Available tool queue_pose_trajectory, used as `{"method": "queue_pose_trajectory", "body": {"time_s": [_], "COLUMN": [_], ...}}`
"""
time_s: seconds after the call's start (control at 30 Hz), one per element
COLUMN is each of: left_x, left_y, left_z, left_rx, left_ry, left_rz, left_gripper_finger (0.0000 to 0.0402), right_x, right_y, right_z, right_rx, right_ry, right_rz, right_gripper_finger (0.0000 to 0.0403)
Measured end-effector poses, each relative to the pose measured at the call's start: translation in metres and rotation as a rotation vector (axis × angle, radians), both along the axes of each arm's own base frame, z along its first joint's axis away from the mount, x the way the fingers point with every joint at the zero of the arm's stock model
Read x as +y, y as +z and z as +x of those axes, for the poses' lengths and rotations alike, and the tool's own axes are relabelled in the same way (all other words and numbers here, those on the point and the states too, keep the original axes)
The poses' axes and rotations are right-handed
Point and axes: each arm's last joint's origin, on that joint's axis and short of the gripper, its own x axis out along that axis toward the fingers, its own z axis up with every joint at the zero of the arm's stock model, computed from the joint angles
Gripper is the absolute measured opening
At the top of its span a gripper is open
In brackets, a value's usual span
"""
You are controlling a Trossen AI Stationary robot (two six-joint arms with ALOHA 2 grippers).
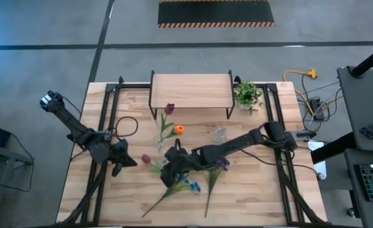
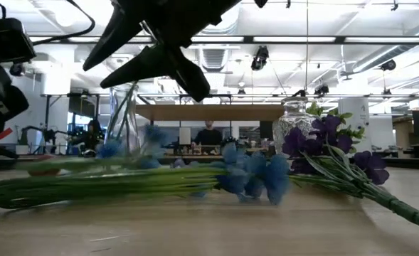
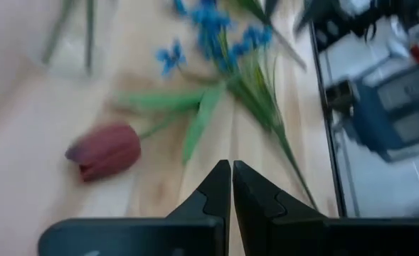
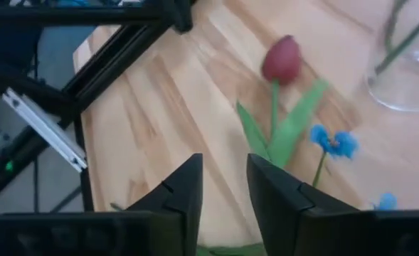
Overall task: Pick and place flowers into a vace then onto a shelf
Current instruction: Put the red tulip into the left transparent vase
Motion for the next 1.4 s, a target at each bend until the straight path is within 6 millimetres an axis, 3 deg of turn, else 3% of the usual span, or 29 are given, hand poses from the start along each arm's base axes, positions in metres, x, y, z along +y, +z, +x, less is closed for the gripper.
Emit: {"method": "queue_pose_trajectory", "body": {"time_s": [0.1, 0.3, 0.53, 0.73, 1.0, 1.4], "left_x": [0.000, -0.012, -0.030, -0.047, -0.064, -0.078], "left_y": [0.004, 0.012, 0.011, 0.009, 0.002, 0.000], "left_z": [0.004, 0.017, 0.038, 0.060, 0.095, 0.154], "left_rx": [-0.075, -0.227, -0.166, -0.090, -0.003, 0.068], "left_ry": [0.055, -0.087, -0.269, -0.344, -0.419, -0.495], "left_rz": [0.049, 0.300, 0.582, 0.726, 0.861, 0.853], "left_gripper_finger": [0.0000, 0.0000, 0.0000, 0.0000, 0.0000, 0.0000], "right_x": [0.003, 0.014, 0.022, 0.028, 0.035, 0.058], "right_y": [0.001, 0.010, 0.030, 0.047, 0.057, 0.062], "right_z": [-0.003, -0.017, -0.037, -0.048, -0.058, -0.074], "right_rx": [0.021, 0.071, 0.125, 0.118, 0.112, 0.119], "right_ry": [0.036, 0.131, 0.209, 0.231, 0.239, 0.245], "right_rz": [-0.034, -0.130, -0.197, -0.201, -0.215, -0.208], "right_gripper_finger": [0.0109, 0.0097, 0.0084, 0.0077, 0.0082, 0.0068]}}
